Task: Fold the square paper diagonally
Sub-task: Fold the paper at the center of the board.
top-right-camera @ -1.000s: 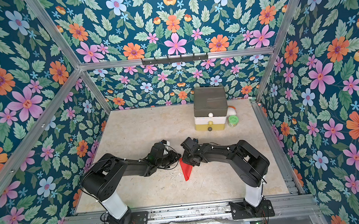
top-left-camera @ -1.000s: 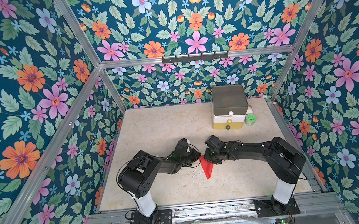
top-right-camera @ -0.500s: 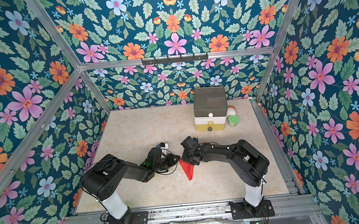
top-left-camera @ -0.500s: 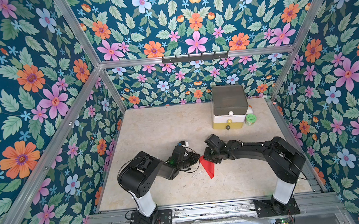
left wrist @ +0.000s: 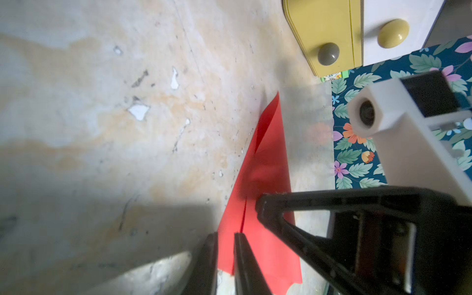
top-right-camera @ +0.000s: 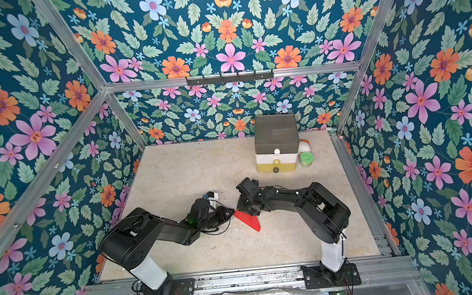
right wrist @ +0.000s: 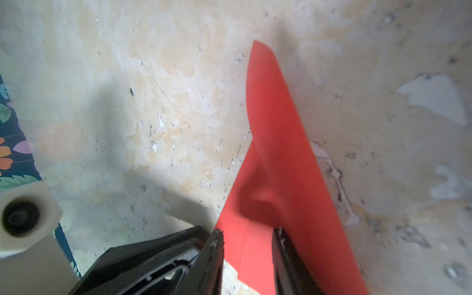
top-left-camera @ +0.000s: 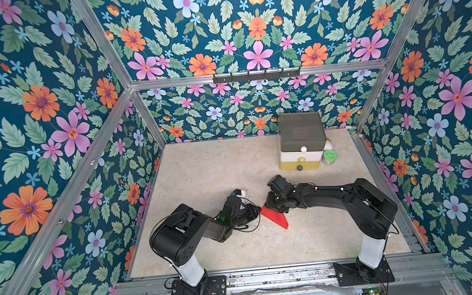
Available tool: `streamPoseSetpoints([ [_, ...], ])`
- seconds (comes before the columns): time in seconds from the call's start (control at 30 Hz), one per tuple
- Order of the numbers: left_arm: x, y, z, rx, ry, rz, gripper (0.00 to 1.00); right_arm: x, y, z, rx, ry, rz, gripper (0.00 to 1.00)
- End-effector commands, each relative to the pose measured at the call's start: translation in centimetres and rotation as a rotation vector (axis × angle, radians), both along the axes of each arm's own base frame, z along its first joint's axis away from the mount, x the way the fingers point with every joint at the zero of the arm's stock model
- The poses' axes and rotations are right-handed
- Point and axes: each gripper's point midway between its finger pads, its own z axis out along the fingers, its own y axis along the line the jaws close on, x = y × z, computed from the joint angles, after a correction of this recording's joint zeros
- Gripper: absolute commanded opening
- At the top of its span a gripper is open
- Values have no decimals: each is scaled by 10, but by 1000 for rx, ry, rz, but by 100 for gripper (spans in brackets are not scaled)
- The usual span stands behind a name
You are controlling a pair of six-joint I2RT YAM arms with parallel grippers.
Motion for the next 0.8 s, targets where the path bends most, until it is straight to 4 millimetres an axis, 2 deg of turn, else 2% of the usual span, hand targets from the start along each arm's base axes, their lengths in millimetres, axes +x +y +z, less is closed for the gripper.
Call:
streamPoseSetpoints([
  [0.0,-9,18,-15,132,54,9,28,-6,-6,-6,-32,24,4,37],
  [0.1,-1,10,15,136,-22,-14,30,-8,-9,-6,-35,28,4,37],
  [0.17,-2,-2,24,146,-50,-56,30,-9,-9,-6,-35,27,4,37],
  [0.27,-12,-13,17,149,-40,-113,29,-9,-10,-6,-37,28,4,37],
  [0.47,-23,-6,-8,173,-4,-119,27,-9,-6,-9,-21,40,8,37],
  [0.63,-29,-14,-3,114,-8,-145,27,-10,-7,-7,-22,38,9,36],
  [0.77,-32,-24,9,54,-23,-168,16,-10,-8,-8,-24,40,6,29],
])
